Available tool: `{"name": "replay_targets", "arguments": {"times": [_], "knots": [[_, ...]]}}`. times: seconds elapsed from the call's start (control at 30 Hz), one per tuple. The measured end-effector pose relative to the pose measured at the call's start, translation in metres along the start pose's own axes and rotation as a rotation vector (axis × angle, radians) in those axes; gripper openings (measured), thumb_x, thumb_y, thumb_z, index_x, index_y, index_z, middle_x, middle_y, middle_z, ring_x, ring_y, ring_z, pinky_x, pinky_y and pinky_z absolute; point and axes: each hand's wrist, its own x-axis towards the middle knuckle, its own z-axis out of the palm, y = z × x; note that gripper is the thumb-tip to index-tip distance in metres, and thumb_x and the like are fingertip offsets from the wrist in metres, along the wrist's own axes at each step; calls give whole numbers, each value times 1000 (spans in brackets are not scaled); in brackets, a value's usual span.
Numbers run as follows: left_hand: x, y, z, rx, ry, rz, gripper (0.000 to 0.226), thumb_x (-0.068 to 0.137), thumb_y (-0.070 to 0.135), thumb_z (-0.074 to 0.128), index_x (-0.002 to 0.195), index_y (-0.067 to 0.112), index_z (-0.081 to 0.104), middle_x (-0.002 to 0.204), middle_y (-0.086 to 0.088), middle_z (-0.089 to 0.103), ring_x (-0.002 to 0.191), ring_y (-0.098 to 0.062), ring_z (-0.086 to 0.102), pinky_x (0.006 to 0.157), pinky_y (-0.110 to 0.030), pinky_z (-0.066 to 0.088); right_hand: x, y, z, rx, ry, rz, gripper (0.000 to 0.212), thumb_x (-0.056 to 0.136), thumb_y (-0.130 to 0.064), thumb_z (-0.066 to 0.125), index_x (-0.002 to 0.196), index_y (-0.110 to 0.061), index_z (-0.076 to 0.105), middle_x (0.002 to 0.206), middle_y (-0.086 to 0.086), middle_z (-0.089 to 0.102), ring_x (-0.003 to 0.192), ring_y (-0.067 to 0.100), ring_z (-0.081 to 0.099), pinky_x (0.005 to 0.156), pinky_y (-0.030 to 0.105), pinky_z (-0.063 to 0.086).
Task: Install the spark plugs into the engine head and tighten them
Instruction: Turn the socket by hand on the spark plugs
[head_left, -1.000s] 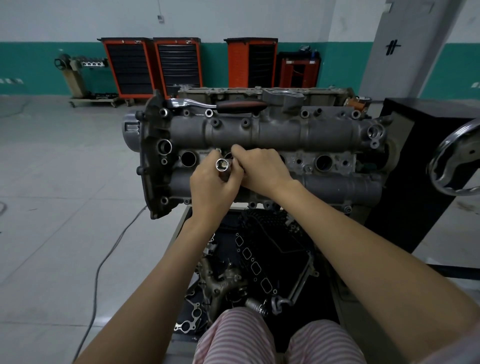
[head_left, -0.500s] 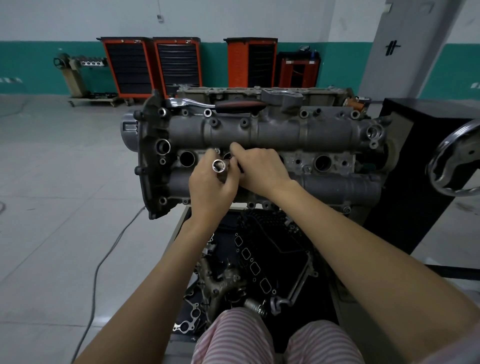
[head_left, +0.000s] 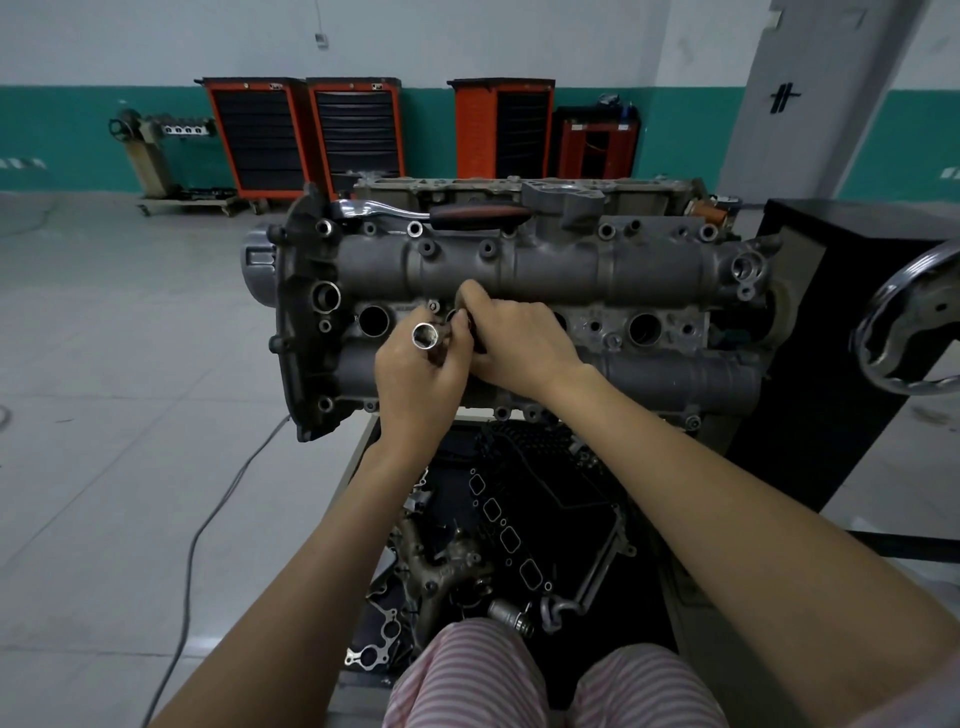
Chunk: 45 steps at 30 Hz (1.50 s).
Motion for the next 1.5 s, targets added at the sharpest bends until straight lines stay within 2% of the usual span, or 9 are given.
{"name": "replay_targets", "arguments": {"times": [0.2, 0.37, 0.5, 0.6, 0.8, 0.97, 1.17, 1.37, 1.5], "knots": [[-1, 1, -1, 15, -27, -9, 27, 88, 25, 52, 69, 10, 40, 58, 8, 37, 54, -17, 39, 52, -15, 30, -4, -3, -5, 31, 87, -43, 10, 81, -11, 55, 87, -4, 51, 66, 10, 62, 57, 36, 57, 46, 30, 27], [2, 2, 1, 61, -42, -31, 50, 86, 41, 50, 55, 3, 44, 50, -9, 45, 49, -23, 43, 50, -34, 34, -6, -5, -7, 55, 105, -3, 26, 73, -9, 61, 74, -18, 37, 52, 9, 55, 47, 36, 52, 47, 28, 24], [3, 1, 1, 67, -41, -44, 49, 88, 33, 53, 53, -1, 48, 48, -11, 48, 48, -27, 46, 52, -46, 38, -5, -2, -4, 4, 33, 32, 15, 80, -21, 59, 79, -14, 45, 65, 10, 64, 60, 36, 59, 50, 27, 24], [3, 0, 2, 53, -30, -60, 53, 86, 37, 56, 54, -5, 51, 48, -14, 50, 48, -30, 48, 53, -45, 38, -2, -1, 0, 6, -12, 42, 24, 81, -27, 55, 83, -16, 34, 71, 8, 64, 64, 34, 59, 48, 28, 20], [4, 2, 2, 66, 2, -36, 52, 87, 29, 63, 49, -3, 49, 43, -14, 47, 44, -30, 46, 49, -38, 32, -1, 2, 3, -125, -21, 19, 21, 85, -27, 48, 94, -11, 59, 77, 11, 67, 72, 36, 61, 53, 31, 27], [1, 4, 0, 59, -19, 19, 48, 85, 37, 58, 55, 6, 37, 50, -8, 39, 48, -26, 41, 49, -38, 34, -2, 0, -1, -143, -19, 60, 19, 84, -30, 53, 83, -14, 65, 73, 12, 67, 69, 36, 61, 54, 29, 26], [1, 4, 1, 65, -10, 28, 38, 87, 19, 57, 58, 14, 34, 50, 8, 32, 47, -22, 37, 47, -34, 31, -3, -4, -2, -114, 40, 69, 20, 84, -29, 56, 85, -10, 64, 68, 15, 66, 63, 37, 62, 53, 29, 27], [0, 2, -1, 27, -60, -38, 21, 86, 23, 50, 75, 6, 44, 68, -13, 48, 61, -26, 47, 55, -36, 36, 0, -3, 2, -148, 20, 64, 19, 84, -28, 52, 86, -10, 47, 69, 11, 64, 60, 34, 59, 49, 29, 21], [1, 2, -1, 40, -56, -42, 40, 85, 36, 49, 67, 1, 45, 58, -12, 48, 55, -27, 47, 53, -38, 36, -1, -3, 0, -114, 51, 23, 16, 79, -24, 59, 80, -8, 56, 63, 13, 64, 56, 37, 58, 49, 29, 22]]}}
